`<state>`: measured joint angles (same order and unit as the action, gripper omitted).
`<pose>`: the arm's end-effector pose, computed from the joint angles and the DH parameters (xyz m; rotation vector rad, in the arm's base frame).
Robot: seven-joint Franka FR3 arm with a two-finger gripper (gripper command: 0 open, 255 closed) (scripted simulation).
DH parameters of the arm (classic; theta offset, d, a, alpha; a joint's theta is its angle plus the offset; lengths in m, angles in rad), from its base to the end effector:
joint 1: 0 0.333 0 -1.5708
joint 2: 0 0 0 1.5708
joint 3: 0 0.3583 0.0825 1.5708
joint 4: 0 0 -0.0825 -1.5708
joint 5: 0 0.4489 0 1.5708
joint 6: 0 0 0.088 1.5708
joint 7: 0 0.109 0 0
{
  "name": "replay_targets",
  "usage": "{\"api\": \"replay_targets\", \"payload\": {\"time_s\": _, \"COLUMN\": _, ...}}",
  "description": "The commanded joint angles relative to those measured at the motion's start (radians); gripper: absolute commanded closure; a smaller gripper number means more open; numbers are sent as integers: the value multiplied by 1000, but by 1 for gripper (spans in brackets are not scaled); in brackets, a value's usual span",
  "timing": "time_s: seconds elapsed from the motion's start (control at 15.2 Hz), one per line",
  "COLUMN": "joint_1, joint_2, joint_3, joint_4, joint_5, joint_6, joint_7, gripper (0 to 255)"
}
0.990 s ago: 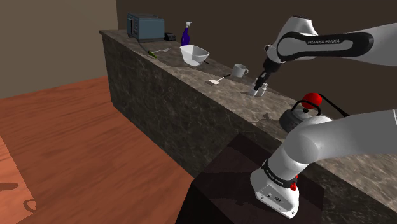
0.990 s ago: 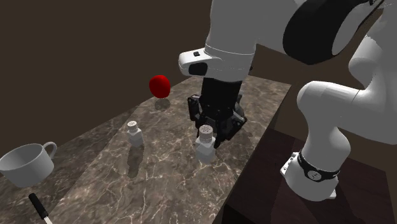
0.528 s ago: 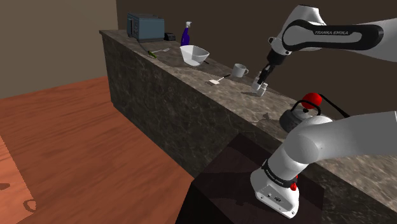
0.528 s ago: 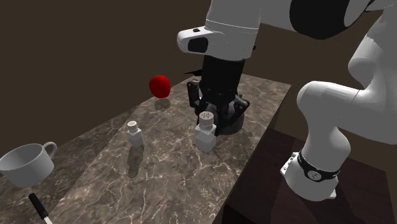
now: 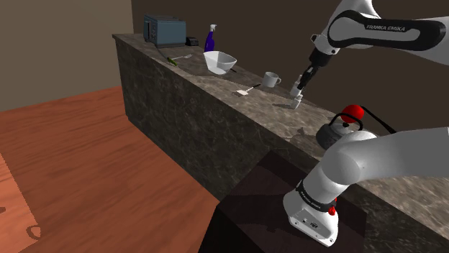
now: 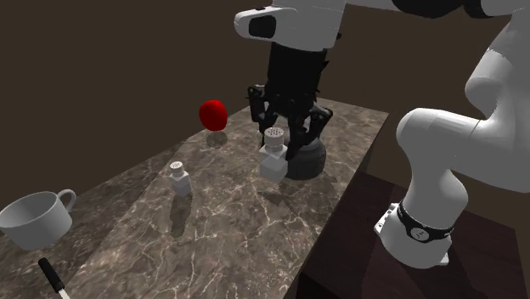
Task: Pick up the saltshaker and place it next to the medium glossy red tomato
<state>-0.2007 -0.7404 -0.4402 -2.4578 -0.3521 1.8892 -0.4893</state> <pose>0.2918 -0.2788 0.5450 3.0302 0.0377 0.1377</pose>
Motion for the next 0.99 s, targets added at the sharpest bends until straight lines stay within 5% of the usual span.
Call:
{"api": "replay_targets", "payload": {"time_s": 0.0, "joint_1": -15, "joint_2": -4, "joint_3": -34, "joint_4": 15, "joint_5": -17, "joint_6": -10, "joint_7": -43, "gripper": 255}}
{"api": "replay_targets", "payload": {"time_s": 0.92, "joint_1": -70, "joint_2": 58, "joint_3": -357, "joint_4": 187, "joint_5": -123, "joint_6": -14, "joint_7": -394, "gripper": 255}}
